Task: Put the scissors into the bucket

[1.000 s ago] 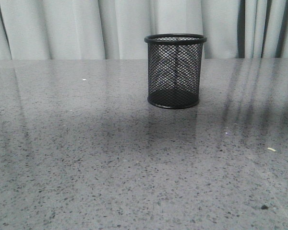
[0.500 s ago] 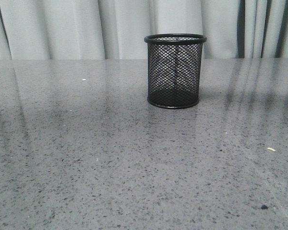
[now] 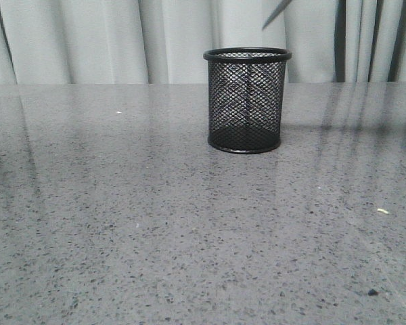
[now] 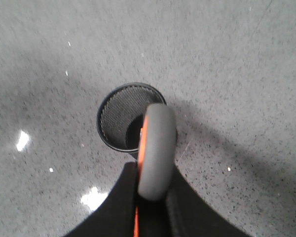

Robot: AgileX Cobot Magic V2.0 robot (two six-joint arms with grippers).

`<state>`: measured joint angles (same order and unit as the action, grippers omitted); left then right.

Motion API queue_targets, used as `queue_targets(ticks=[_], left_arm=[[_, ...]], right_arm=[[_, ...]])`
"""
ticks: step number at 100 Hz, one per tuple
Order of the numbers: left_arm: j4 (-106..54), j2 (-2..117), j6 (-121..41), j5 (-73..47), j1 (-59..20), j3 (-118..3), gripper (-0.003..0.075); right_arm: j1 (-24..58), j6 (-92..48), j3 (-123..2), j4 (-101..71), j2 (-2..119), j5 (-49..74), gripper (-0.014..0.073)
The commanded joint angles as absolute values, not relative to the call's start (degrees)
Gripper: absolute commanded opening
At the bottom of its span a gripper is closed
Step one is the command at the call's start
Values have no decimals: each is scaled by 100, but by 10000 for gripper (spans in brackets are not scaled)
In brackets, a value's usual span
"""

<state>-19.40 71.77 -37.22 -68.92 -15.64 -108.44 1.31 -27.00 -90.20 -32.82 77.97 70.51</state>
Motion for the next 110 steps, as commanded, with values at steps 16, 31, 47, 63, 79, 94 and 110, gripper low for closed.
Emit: queue_targets(ticks=[16, 31, 47, 63, 79, 94, 110], left_arm=[[-2274, 7050, -3655, -6554, -1545, -11014, 438], [-2274, 7050, -3655, -6554, -1545, -11014, 438], [-2274, 7050, -3655, -6554, -1545, -11014, 438], [-2274, 7050, -3655, -6554, -1545, -11014, 438], [-2274, 7050, -3655, -6554, -1545, -11014, 438], [-2274, 7050, -3655, -6554, -1545, -11014, 438], [-2274, 7050, -3655, -6544, -1545, -11014, 438]], right_arm=[[971, -2291, -10000, -2417, 8398, 7052, -45], [1247, -2246, -10432, -2230, 8889, 7170, -45], [1436, -2121, -10801, -1906, 9370, 7403, -45], [1652, -2086, -10813, -1435, 9560, 7403, -45], [1719, -2033, -10813, -1430, 9560, 7413, -45], [1719, -2033, -10813, -1500, 9560, 7413, -45], [1719, -2033, -10813, -1780, 9560, 7413, -44]])
